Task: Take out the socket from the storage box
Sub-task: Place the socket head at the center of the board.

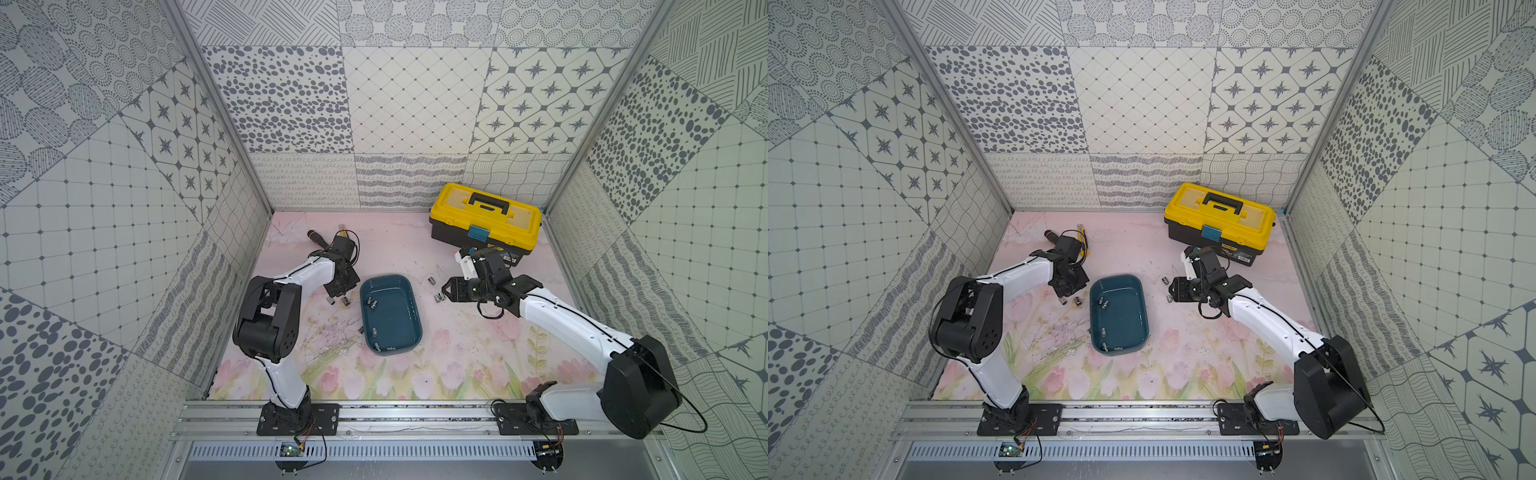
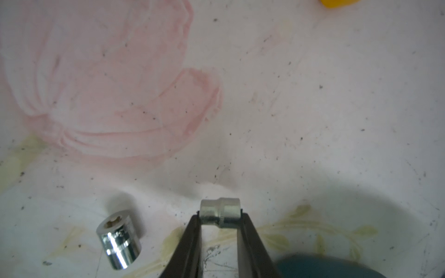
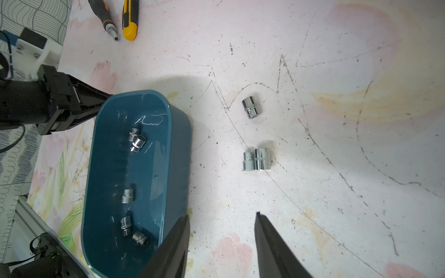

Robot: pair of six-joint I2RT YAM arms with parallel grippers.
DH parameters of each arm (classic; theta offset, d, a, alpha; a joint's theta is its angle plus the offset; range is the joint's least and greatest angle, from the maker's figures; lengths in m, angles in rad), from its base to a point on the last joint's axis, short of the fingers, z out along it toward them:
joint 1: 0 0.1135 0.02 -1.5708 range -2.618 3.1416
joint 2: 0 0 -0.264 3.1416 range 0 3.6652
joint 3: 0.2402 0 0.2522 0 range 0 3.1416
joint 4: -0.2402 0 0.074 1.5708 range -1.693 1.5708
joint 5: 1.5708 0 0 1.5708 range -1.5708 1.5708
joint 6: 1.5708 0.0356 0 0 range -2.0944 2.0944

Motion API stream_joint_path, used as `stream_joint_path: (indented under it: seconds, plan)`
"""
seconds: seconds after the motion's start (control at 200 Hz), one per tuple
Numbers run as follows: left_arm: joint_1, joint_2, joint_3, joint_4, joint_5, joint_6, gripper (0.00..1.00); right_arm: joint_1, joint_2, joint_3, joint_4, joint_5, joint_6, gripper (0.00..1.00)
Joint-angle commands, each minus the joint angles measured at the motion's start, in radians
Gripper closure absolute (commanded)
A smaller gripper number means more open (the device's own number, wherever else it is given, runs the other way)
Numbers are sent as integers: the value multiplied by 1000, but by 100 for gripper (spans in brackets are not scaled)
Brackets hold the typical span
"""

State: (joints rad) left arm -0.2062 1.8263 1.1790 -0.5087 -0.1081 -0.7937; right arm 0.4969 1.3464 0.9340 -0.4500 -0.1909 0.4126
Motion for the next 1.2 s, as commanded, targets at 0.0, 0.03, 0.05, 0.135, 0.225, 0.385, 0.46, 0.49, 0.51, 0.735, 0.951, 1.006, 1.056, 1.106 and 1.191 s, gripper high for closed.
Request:
stream_joint_path:
  seconds: [0.0,0.03,0.05,0.135,0.225,0.385,0.46,0.49,0.51,0.735,0.951,1.006,1.056,1.106,1.191]
  plan:
    - [18,40,22,33,16,0,82,-3,8,-8,45,-13,11,51]
    - [18,43,21,34,16,0,82,-4,9,-9,47,-12,11,51]
    - [20,46,21,36,16,1,82,-4,11,-9,47,-12,11,51]
    - [19,50,18,36,15,2,79,-3,11,-8,48,-15,11,51]
    - [21,53,18,36,10,6,75,-3,13,-7,52,-15,11,51]
    - [20,48,17,26,0,10,66,-4,15,-6,52,-16,11,51]
    - [21,47,22,17,-5,12,63,-4,15,-5,50,-15,9,51]
    - [21,44,24,15,-4,13,62,-4,16,-6,50,-15,9,51]
    - [21,42,23,13,-6,13,61,-4,15,-5,50,-13,9,51]
    - [22,10,27,-10,-16,20,56,-3,17,4,46,-12,5,51]
    - [22,-46,42,-47,-15,33,54,-4,19,14,46,-17,5,51]
    - [21,-63,44,-54,-15,35,54,-2,19,16,48,-23,5,51]
    - [21,-79,47,-65,-13,36,54,-1,18,16,56,-36,4,51]
    - [21,-95,48,-76,-9,38,54,4,17,18,68,-46,4,51]
    - [21,-127,51,-96,-4,42,54,23,17,26,86,-52,-8,51]
